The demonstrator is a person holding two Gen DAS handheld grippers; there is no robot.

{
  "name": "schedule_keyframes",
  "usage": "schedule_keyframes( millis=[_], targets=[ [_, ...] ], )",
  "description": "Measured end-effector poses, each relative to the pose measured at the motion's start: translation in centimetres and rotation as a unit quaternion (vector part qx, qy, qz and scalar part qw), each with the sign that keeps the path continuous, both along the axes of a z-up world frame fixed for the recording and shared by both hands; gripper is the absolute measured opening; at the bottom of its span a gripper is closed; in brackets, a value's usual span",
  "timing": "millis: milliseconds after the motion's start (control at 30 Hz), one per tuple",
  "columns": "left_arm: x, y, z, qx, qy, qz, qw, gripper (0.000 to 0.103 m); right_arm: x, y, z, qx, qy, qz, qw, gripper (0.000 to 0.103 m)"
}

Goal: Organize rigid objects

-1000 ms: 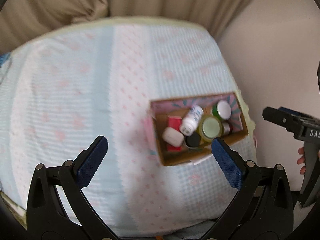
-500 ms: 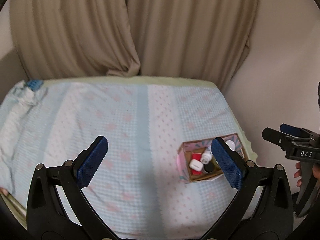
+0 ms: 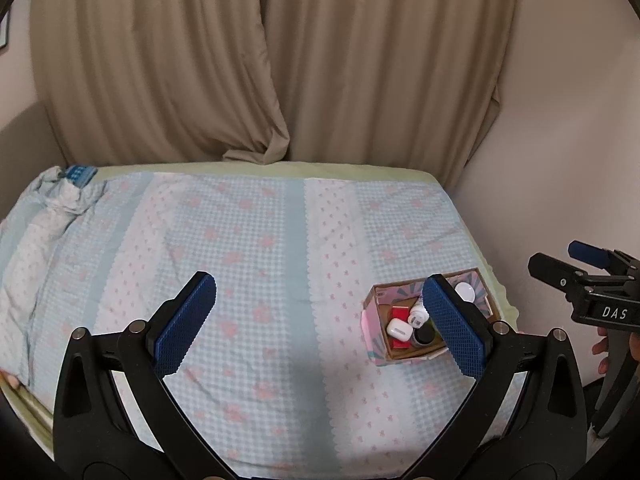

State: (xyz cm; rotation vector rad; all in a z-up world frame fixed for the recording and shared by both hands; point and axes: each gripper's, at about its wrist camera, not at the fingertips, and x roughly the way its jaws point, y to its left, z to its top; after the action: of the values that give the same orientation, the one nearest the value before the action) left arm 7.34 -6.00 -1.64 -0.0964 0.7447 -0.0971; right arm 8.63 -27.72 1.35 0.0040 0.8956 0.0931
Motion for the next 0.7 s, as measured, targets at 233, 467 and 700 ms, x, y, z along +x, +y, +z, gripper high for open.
schedule_keyframes(
  millis=[233,467,700],
  targets=[
    [-0.02,-0.24,0.10,0.006,-0.001,-0.002,1.0000,0.103,-0.04,0.01,0.26,-0.002,-0.004,-0.001,1.000,0.103],
    [-0.05,-0.26,0.12,0.006,-0.002,-0.003,1.0000,0.103,0.27,-0.08,0.55,-0.003,-0.008,-0.003,1.000,0.103],
    [-0.04,-0.32,0.51,0.008,-0.010,-0.002,0.9999,0.103,0.24,-0.17,0.88,-0.004,-0.015,-0.004,1.000,0.103]
  ],
)
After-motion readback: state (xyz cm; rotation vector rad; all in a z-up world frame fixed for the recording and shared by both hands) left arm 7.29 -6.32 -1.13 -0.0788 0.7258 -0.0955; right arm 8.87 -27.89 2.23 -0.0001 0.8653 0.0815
